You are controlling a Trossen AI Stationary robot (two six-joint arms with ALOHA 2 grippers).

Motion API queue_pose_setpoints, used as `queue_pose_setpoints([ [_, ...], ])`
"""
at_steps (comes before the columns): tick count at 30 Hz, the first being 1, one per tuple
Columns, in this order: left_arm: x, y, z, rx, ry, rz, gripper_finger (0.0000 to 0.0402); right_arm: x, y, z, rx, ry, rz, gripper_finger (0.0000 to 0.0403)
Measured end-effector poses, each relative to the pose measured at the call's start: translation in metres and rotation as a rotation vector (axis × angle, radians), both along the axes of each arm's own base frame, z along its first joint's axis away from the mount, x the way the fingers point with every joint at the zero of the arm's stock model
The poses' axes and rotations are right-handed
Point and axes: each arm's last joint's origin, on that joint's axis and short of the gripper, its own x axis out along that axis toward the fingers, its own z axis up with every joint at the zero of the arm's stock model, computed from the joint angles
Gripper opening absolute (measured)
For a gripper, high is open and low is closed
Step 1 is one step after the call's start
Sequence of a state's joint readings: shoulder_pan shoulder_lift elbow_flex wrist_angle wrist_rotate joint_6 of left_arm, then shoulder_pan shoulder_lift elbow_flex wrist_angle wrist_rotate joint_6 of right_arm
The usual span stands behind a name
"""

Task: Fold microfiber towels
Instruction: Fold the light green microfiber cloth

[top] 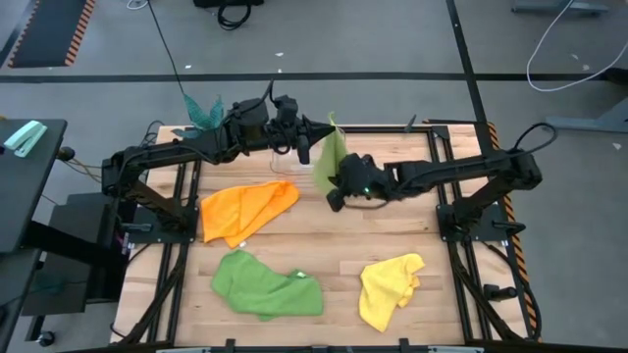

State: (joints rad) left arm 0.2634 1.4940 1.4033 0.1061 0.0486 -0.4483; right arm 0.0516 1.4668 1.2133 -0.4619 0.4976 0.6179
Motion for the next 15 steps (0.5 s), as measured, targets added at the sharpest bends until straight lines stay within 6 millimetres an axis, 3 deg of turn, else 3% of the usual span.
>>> queue_pose_setpoints([
  [8,0.000,0.001,-0.002,0.008,0.026,0.004,0.0001,-0.046,0.032,0.017,0.008,0.067,-0.072,0.0002],
  [15,0.003,-0.014,-0.007,0.003,0.074,0.010,0.0001,-0.100,0.038,0.037,0.019,0.070,-0.166,0.0001],
])
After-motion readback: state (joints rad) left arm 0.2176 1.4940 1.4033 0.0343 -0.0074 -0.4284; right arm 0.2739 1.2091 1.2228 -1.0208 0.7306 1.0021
